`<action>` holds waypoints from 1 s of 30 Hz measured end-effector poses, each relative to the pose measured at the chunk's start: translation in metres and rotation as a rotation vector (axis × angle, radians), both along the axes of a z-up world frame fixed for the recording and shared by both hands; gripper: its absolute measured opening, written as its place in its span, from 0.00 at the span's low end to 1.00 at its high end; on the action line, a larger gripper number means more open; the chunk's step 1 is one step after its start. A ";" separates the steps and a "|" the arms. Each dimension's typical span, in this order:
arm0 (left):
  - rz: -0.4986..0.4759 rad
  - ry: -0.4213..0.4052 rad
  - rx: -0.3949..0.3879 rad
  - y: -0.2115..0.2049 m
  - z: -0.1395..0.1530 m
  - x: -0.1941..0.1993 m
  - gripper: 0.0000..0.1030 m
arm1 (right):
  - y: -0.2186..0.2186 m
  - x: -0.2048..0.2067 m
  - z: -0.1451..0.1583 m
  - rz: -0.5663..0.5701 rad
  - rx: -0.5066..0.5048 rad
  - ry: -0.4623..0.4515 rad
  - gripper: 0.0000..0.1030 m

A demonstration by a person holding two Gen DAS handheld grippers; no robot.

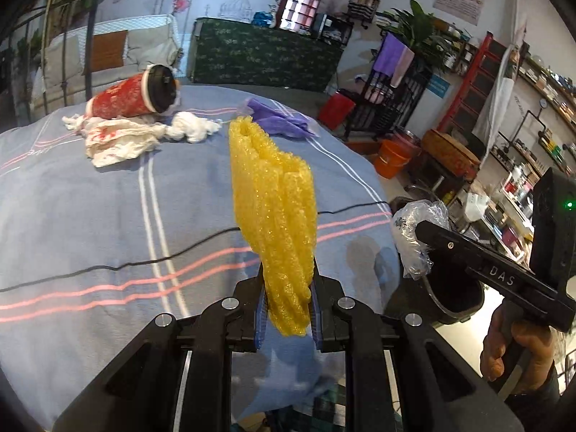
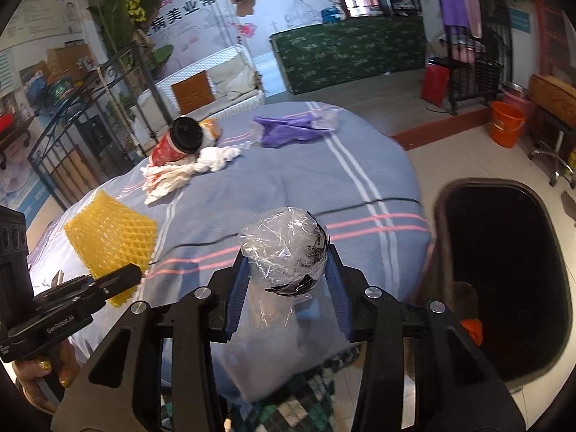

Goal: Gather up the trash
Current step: 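Carry both items over the bin and open both tools to drop them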

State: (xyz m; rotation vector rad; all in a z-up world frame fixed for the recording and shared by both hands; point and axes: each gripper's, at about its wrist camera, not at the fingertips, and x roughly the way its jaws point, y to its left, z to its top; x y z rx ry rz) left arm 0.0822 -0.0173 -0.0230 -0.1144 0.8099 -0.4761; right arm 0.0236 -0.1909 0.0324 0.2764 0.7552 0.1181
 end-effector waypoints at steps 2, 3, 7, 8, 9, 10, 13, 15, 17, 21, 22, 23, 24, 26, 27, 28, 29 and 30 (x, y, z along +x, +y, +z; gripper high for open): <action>-0.029 0.000 0.002 -0.011 -0.001 -0.001 0.18 | -0.019 -0.010 -0.002 -0.044 -0.003 0.007 0.41; -0.041 -0.001 0.005 -0.016 -0.001 -0.003 0.18 | -0.028 -0.015 -0.002 -0.068 -0.006 0.008 0.41; -0.095 0.000 0.004 -0.036 -0.002 -0.007 0.18 | -0.060 -0.031 -0.004 -0.155 -0.028 0.015 0.41; -0.107 -0.001 0.004 -0.042 -0.002 -0.009 0.18 | -0.069 -0.035 -0.004 -0.179 -0.032 0.017 0.41; -0.123 -0.003 0.005 -0.048 -0.002 -0.009 0.18 | -0.072 -0.037 -0.004 -0.195 -0.035 0.018 0.41; -0.135 -0.005 0.006 -0.053 -0.001 -0.010 0.18 | -0.082 -0.040 -0.006 -0.221 -0.043 0.020 0.41; -0.177 -0.011 0.009 -0.070 0.000 -0.014 0.18 | -0.104 -0.046 -0.010 -0.286 -0.057 0.036 0.41; -0.205 -0.019 0.013 -0.082 0.001 -0.016 0.18 | -0.120 -0.050 -0.015 -0.327 -0.069 0.050 0.41; -0.228 -0.022 0.016 -0.092 0.001 -0.017 0.18 | -0.130 -0.048 -0.022 -0.358 -0.086 0.072 0.41; -0.282 -0.016 0.018 -0.112 -0.001 -0.019 0.18 | -0.150 -0.042 -0.042 -0.406 -0.091 0.126 0.41; -0.291 -0.016 0.022 -0.116 -0.002 -0.020 0.18 | -0.152 -0.041 -0.046 -0.415 -0.104 0.138 0.41; -0.298 -0.016 0.025 -0.119 -0.002 -0.020 0.18 | -0.154 -0.039 -0.052 -0.425 -0.118 0.148 0.41; -0.307 -0.017 0.028 -0.122 -0.002 -0.021 0.18 | -0.155 -0.039 -0.056 -0.428 -0.124 0.155 0.41; -0.319 -0.018 0.032 -0.127 -0.003 -0.022 0.18 | -0.158 -0.034 -0.069 -0.432 -0.121 0.183 0.42; -0.325 -0.018 0.035 -0.130 -0.004 -0.022 0.18 | -0.159 -0.033 -0.074 -0.436 -0.119 0.193 0.42; -0.329 -0.015 0.037 -0.132 -0.005 -0.021 0.18 | -0.161 -0.032 -0.079 -0.440 -0.119 0.205 0.42; -0.332 -0.010 0.037 -0.134 -0.005 -0.020 0.18 | -0.162 -0.030 -0.083 -0.442 -0.121 0.216 0.42; -0.337 0.001 0.034 -0.136 -0.007 -0.019 0.18 | -0.165 -0.029 -0.088 -0.448 -0.123 0.229 0.42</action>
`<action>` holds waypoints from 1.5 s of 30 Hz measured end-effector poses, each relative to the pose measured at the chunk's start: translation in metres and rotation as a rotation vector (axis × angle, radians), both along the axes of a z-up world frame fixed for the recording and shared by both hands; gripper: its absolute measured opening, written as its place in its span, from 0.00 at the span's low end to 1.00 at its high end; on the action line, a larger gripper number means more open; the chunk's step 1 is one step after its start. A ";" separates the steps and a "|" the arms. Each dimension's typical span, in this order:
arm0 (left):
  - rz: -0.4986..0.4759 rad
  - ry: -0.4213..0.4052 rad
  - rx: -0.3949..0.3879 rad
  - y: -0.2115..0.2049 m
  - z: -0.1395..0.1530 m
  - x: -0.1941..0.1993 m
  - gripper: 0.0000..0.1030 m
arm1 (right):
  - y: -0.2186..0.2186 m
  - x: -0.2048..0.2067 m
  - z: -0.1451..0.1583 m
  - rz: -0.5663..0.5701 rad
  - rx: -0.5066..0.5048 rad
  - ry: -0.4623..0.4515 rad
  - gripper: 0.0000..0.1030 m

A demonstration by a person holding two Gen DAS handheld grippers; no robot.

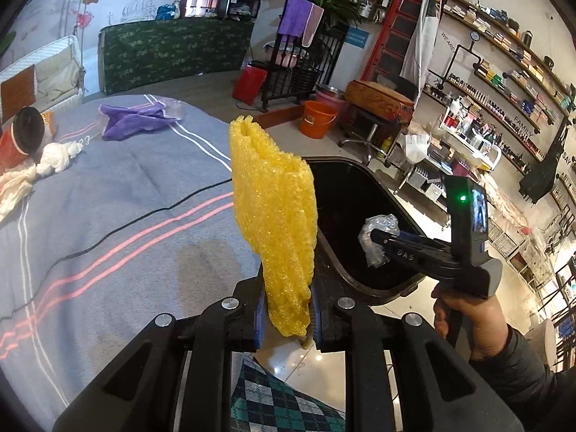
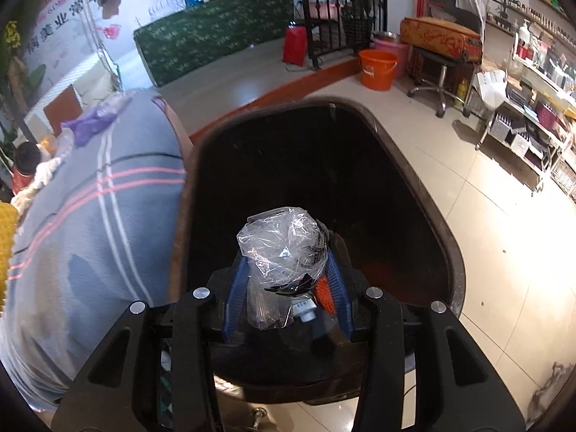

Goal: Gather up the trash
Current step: 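Carry both items over the bin and open both tools to drop them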

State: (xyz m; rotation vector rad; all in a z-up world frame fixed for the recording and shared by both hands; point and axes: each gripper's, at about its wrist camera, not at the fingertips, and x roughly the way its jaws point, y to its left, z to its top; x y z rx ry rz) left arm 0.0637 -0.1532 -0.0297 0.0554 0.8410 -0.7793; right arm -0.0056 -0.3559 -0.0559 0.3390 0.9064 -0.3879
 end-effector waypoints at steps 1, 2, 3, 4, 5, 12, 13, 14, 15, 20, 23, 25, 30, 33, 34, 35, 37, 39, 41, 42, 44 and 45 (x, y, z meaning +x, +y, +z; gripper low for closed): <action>-0.004 0.011 -0.001 -0.002 -0.001 0.001 0.18 | -0.001 0.000 -0.003 -0.006 0.001 0.007 0.43; -0.010 0.021 -0.002 -0.004 -0.003 0.003 0.18 | -0.004 0.002 -0.005 -0.016 0.003 0.013 0.44; -0.015 0.027 0.000 -0.006 -0.004 0.003 0.18 | -0.006 0.002 -0.007 -0.027 0.002 0.020 0.47; -0.023 0.030 0.004 -0.009 -0.005 0.003 0.18 | -0.008 0.000 -0.009 -0.042 0.000 0.026 0.50; -0.031 0.030 0.008 -0.012 -0.005 0.003 0.18 | -0.009 -0.002 -0.009 -0.053 0.006 0.021 0.59; -0.108 0.043 0.023 -0.039 -0.009 0.002 0.18 | -0.015 -0.015 0.009 -0.091 -0.002 -0.039 0.69; -0.119 0.045 0.024 -0.045 -0.009 0.002 0.18 | -0.016 -0.018 0.015 -0.100 -0.005 -0.056 0.73; -0.132 0.048 0.023 -0.051 -0.008 0.003 0.18 | -0.018 -0.021 0.020 -0.110 -0.013 -0.070 0.73; -0.146 0.055 0.021 -0.057 -0.008 0.004 0.18 | -0.020 -0.025 0.025 -0.120 -0.023 -0.083 0.74; -0.216 0.101 0.010 -0.091 -0.014 0.007 0.18 | -0.030 -0.046 0.048 -0.170 -0.042 -0.148 0.75; -0.253 0.130 0.019 -0.111 -0.022 0.008 0.18 | -0.037 -0.058 0.057 -0.205 -0.045 -0.174 0.78; -0.272 0.134 0.035 -0.125 -0.026 0.008 0.18 | -0.041 -0.068 0.063 -0.227 -0.053 -0.190 0.78; -0.314 0.125 0.065 -0.157 -0.030 0.006 0.18 | -0.051 -0.083 0.067 -0.275 -0.053 -0.209 0.78; -0.330 0.105 0.096 -0.170 -0.035 0.004 0.18 | -0.058 -0.089 0.067 -0.298 -0.038 -0.217 0.78; -0.334 0.101 0.110 -0.174 -0.037 0.004 0.18 | -0.060 -0.090 0.067 -0.303 -0.037 -0.218 0.78; -0.339 0.096 0.126 -0.176 -0.040 0.003 0.18 | -0.061 -0.091 0.067 -0.307 -0.038 -0.220 0.78; -0.346 0.095 0.155 -0.182 -0.047 0.005 0.19 | -0.062 -0.093 0.069 -0.313 -0.039 -0.221 0.78; -0.341 0.097 0.198 -0.189 -0.054 0.006 0.26 | -0.063 -0.095 0.069 -0.319 -0.039 -0.223 0.78; -0.340 0.100 0.227 -0.192 -0.059 0.006 0.49 | -0.065 -0.096 0.067 -0.323 -0.036 -0.219 0.78; -0.339 0.099 0.231 -0.192 -0.060 0.006 0.67 | -0.066 -0.095 0.067 -0.324 -0.034 -0.216 0.78; -0.328 0.088 0.206 -0.187 -0.059 0.006 0.78 | -0.067 -0.095 0.066 -0.327 -0.028 -0.211 0.78; -0.323 0.077 0.197 -0.184 -0.058 0.005 0.83 | -0.068 -0.095 0.065 -0.326 -0.025 -0.211 0.79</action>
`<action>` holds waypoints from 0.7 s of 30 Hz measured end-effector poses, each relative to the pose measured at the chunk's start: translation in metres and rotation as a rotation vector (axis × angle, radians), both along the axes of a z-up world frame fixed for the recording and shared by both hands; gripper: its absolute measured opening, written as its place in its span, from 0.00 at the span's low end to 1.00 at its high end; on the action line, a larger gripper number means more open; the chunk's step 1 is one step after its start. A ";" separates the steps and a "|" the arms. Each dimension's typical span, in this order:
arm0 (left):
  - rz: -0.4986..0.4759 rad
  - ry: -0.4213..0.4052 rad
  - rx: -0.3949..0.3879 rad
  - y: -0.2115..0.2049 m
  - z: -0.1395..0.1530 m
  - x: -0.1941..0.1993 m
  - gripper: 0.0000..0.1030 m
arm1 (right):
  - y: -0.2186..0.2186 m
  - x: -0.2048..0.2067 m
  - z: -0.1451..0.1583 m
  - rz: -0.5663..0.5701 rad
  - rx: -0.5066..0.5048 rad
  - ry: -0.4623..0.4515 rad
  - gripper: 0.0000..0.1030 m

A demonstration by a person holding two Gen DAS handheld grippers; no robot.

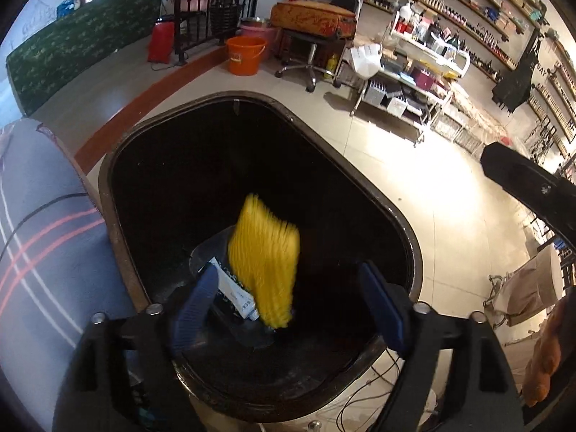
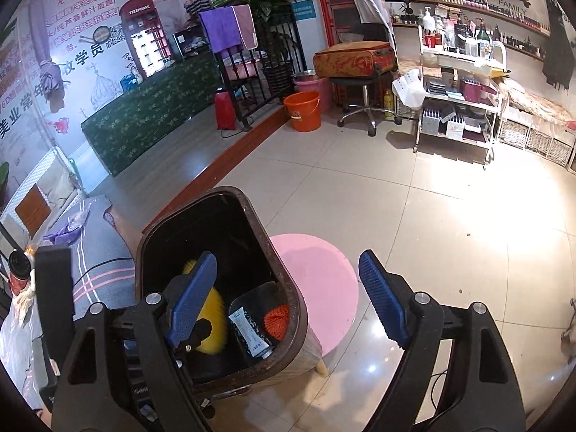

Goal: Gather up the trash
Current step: 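Carry both items over the bin and open both tools to drop them, then move both tools back from the bin to the bed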

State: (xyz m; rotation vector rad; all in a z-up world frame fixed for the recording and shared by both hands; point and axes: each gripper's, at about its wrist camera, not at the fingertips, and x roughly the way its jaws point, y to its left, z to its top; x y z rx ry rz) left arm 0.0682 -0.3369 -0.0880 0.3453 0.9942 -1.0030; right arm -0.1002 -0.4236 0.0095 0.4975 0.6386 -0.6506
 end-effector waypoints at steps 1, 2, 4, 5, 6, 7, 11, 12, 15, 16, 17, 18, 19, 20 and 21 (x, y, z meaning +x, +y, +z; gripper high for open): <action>0.002 -0.013 -0.001 0.001 0.000 0.000 0.85 | 0.000 0.000 0.000 0.000 0.003 -0.001 0.79; 0.002 -0.029 -0.004 0.000 0.002 -0.003 0.87 | 0.000 0.001 0.000 0.001 0.005 -0.001 0.79; -0.005 -0.049 -0.015 0.004 0.006 -0.006 0.90 | 0.000 0.004 0.000 0.010 0.015 -0.003 0.80; -0.006 -0.055 -0.019 0.004 0.007 -0.007 0.91 | -0.001 0.005 0.000 0.013 0.018 -0.005 0.80; -0.009 -0.059 -0.026 0.007 0.009 -0.008 0.92 | 0.000 0.006 0.000 0.015 0.018 -0.007 0.81; -0.010 -0.063 -0.033 0.009 0.011 -0.008 0.93 | 0.001 0.008 0.001 0.018 0.015 -0.006 0.82; 0.004 -0.063 -0.045 0.019 0.014 -0.007 0.94 | 0.005 0.013 0.001 0.032 0.020 -0.007 0.89; 0.010 -0.058 -0.048 0.025 0.014 -0.006 0.94 | 0.006 0.015 0.000 0.039 0.026 -0.009 0.92; 0.028 -0.044 -0.064 0.039 0.018 -0.003 0.94 | 0.010 0.021 -0.002 0.073 0.052 -0.011 0.92; 0.036 -0.041 -0.071 0.045 0.019 -0.002 0.94 | 0.011 0.025 -0.003 0.090 0.064 -0.013 0.92; 0.047 -0.041 -0.077 0.052 0.021 -0.001 0.94 | 0.013 0.029 -0.003 0.108 0.075 -0.013 0.92; 0.058 -0.043 -0.081 0.059 0.023 0.000 0.94 | 0.015 0.033 -0.003 0.123 0.083 -0.011 0.92; 0.069 -0.046 -0.083 0.063 0.024 0.000 0.94 | 0.019 0.040 -0.003 0.151 0.094 -0.011 0.92; 0.082 -0.051 -0.086 0.070 0.026 0.001 0.94 | 0.023 0.046 -0.003 0.182 0.102 -0.009 0.92; 0.098 -0.060 -0.089 0.079 0.028 0.002 0.94 | 0.028 0.054 -0.002 0.214 0.106 -0.006 0.92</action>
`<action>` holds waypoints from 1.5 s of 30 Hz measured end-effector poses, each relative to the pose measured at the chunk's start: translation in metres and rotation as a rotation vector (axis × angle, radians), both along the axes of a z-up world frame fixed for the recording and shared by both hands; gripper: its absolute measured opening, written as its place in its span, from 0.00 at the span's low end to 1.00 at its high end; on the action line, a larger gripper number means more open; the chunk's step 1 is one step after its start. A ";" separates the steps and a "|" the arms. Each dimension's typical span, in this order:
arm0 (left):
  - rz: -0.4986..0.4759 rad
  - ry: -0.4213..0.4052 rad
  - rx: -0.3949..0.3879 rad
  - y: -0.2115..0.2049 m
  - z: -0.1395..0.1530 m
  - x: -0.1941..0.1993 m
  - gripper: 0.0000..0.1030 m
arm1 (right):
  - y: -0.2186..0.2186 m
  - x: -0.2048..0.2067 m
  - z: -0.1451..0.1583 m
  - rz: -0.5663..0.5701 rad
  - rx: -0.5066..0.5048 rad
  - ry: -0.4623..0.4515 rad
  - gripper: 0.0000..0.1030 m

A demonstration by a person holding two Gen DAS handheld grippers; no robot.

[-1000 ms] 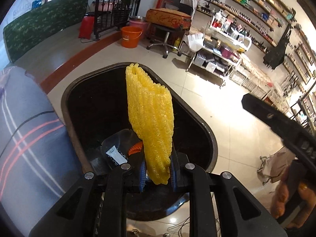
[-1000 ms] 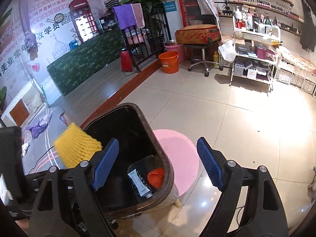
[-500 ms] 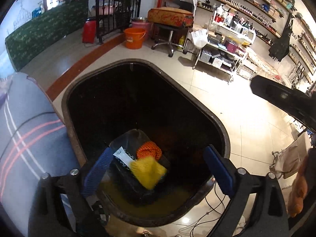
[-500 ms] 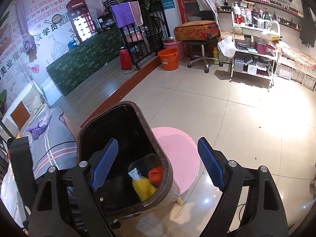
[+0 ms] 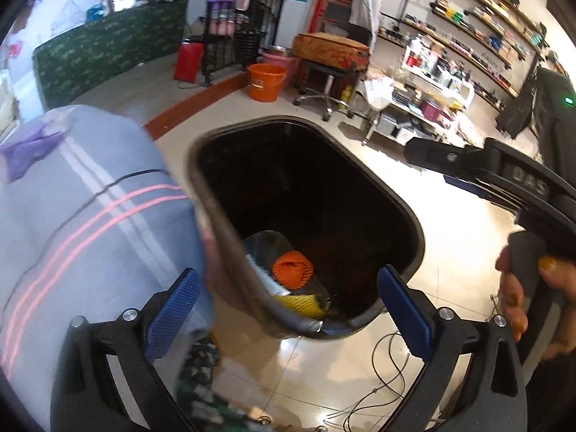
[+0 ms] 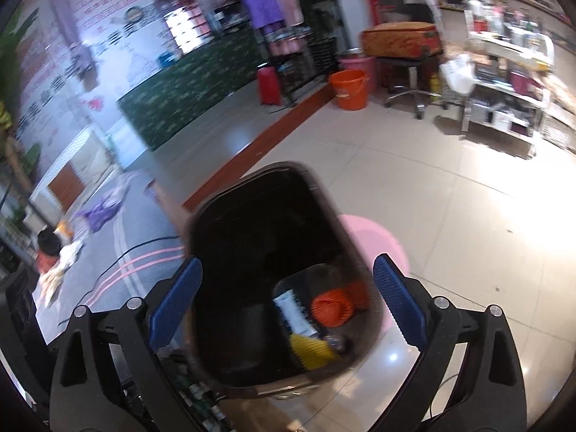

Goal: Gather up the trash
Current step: 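Move both tools back from the bin to the bed, then grasp the white paper bag with the left tool while the right tool grasps the red coffee cup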

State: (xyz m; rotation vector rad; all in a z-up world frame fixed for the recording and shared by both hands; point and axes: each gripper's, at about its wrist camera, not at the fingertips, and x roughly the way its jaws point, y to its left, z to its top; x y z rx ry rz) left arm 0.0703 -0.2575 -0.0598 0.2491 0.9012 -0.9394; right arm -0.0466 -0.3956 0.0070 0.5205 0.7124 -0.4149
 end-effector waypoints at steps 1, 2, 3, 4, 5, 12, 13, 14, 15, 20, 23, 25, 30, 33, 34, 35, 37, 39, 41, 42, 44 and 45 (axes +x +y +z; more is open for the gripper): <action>0.021 -0.009 -0.001 0.010 0.002 0.001 0.94 | 0.005 0.007 0.001 0.027 -0.001 0.002 0.92; 0.036 -0.016 -0.003 0.015 0.004 0.002 0.94 | 0.012 0.016 0.003 0.064 -0.005 0.005 0.92; 0.057 -0.025 -0.008 0.024 0.007 0.003 0.94 | 0.019 0.022 0.004 0.091 -0.012 0.007 0.92; 0.082 -0.036 -0.015 0.035 0.010 0.004 0.94 | 0.028 0.031 0.006 0.131 -0.025 0.009 0.92; 0.102 -0.047 -0.018 0.044 0.012 0.005 0.94 | 0.039 0.041 0.009 0.172 -0.037 0.008 0.92; 0.313 -0.109 -0.013 0.127 0.025 0.022 0.94 | 0.120 0.100 0.025 0.442 -0.094 -0.014 0.92; 0.342 -0.109 -0.013 0.138 0.025 0.026 0.94 | 0.135 0.110 0.028 0.487 -0.102 -0.016 0.92; 0.381 -0.112 -0.010 0.153 0.026 0.029 0.94 | 0.149 0.119 0.030 0.524 -0.105 -0.018 0.92; 0.406 -0.116 -0.006 0.170 0.026 0.033 0.94 | 0.160 0.124 0.031 0.548 -0.107 -0.019 0.92; 0.491 -0.157 0.044 0.227 0.025 0.050 0.94 | 0.221 0.156 0.039 0.682 -0.114 -0.031 0.92; 0.521 -0.203 0.114 0.252 0.024 0.071 0.94 | 0.248 0.169 0.044 0.734 -0.105 -0.044 0.92; 0.533 -0.226 0.140 0.269 0.023 0.088 0.94 | 0.262 0.176 0.045 0.759 -0.098 -0.045 0.92; 0.551 -0.223 0.181 0.302 0.018 0.143 0.89 | 0.287 0.186 0.047 0.802 -0.118 -0.036 0.92; 0.551 -0.220 0.212 0.307 0.010 0.174 0.87 | 0.299 0.196 0.047 0.832 -0.121 -0.015 0.92; 0.544 -0.225 0.226 0.306 0.007 0.183 0.87 | 0.304 0.201 0.048 0.852 -0.130 -0.008 0.92; 0.539 -0.236 0.241 0.306 0.004 0.192 0.87 | 0.309 0.206 0.051 0.871 -0.145 -0.004 0.92; 0.524 -0.252 0.295 0.306 -0.005 0.211 0.87 | 0.321 0.218 0.055 0.900 -0.178 -0.006 0.92; 0.511 -0.225 0.337 0.309 -0.015 0.226 0.78 | 0.333 0.231 0.061 0.938 -0.216 -0.005 0.92; 0.497 -0.163 0.348 0.314 -0.024 0.236 0.70 | 0.350 0.252 0.068 1.009 -0.250 0.007 0.92; 0.496 -0.137 0.337 0.318 -0.027 0.241 0.67 | 0.359 0.262 0.070 1.045 -0.264 0.016 0.92; 0.509 -0.105 0.297 0.326 -0.026 0.244 0.59 | 0.382 0.286 0.075 1.102 -0.327 0.021 0.92; 0.522 -0.090 0.270 0.332 -0.023 0.244 0.46 | 0.391 0.295 0.077 1.121 -0.355 0.022 0.92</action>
